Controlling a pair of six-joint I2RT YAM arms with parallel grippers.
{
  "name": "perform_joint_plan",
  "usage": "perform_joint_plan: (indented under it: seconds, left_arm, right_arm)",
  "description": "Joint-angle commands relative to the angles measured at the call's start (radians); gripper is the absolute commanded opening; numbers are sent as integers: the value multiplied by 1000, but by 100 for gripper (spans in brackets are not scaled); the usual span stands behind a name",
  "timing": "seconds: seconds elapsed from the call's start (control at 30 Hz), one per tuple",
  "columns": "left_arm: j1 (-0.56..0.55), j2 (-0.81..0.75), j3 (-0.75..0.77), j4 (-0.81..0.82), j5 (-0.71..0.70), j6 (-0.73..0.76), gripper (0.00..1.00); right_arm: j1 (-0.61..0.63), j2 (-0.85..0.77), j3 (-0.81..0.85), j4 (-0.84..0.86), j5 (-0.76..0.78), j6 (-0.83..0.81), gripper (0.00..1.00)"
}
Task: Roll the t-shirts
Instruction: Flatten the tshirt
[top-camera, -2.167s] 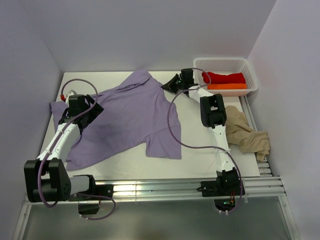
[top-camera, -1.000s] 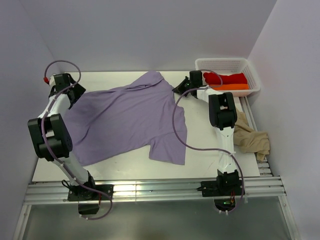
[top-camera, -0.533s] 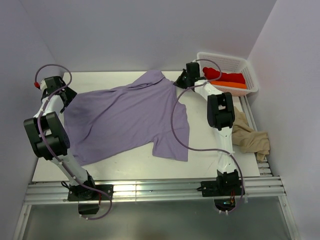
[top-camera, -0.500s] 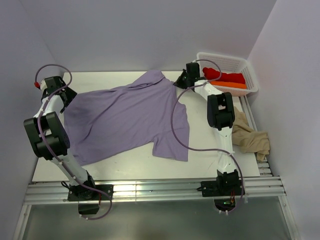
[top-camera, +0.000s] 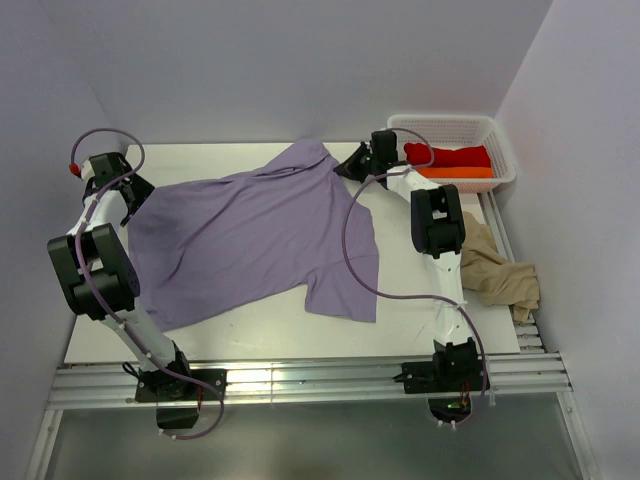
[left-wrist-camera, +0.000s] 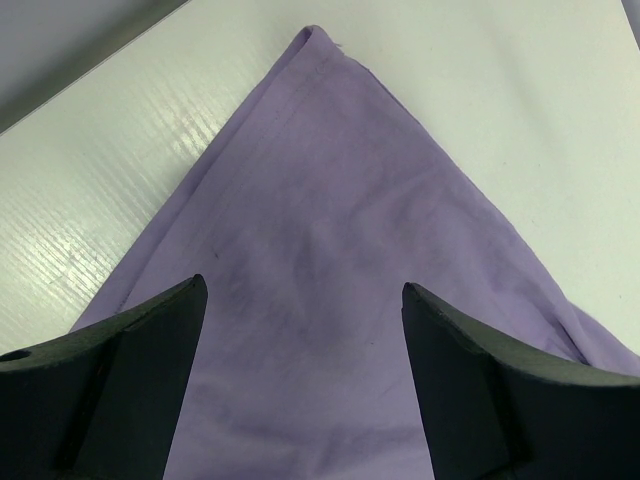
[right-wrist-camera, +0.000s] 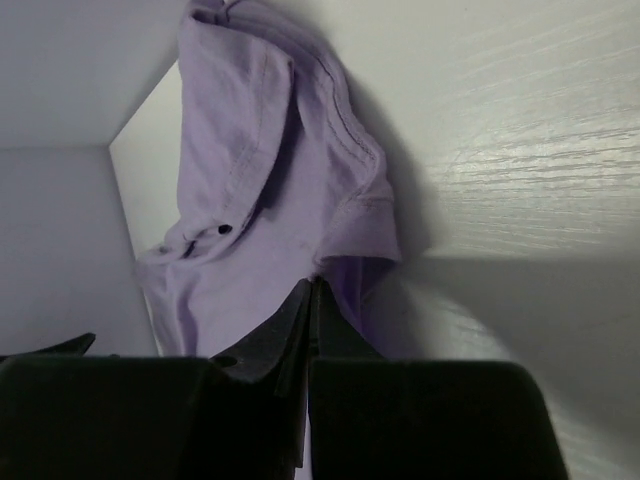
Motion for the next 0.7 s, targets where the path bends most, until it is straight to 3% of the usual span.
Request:
perform_joint_plan:
  seconds: [0.0, 0.3, 0.47, 0.67]
  left_arm:
    - [4, -18, 1, 25, 4, 16, 84]
    - [4, -16, -5, 29, 11, 16, 84]
    - [5, -9, 0, 28, 13, 18, 84]
    - [8, -2, 1, 28, 13, 21, 83]
  right_arm:
    - [-7, 28, 41, 91, -87, 47, 0]
    - [8, 51, 99, 46, -109, 45, 0]
    - [31, 103, 267, -156, -83, -53, 0]
    - [34, 57, 276, -264, 70, -171, 0]
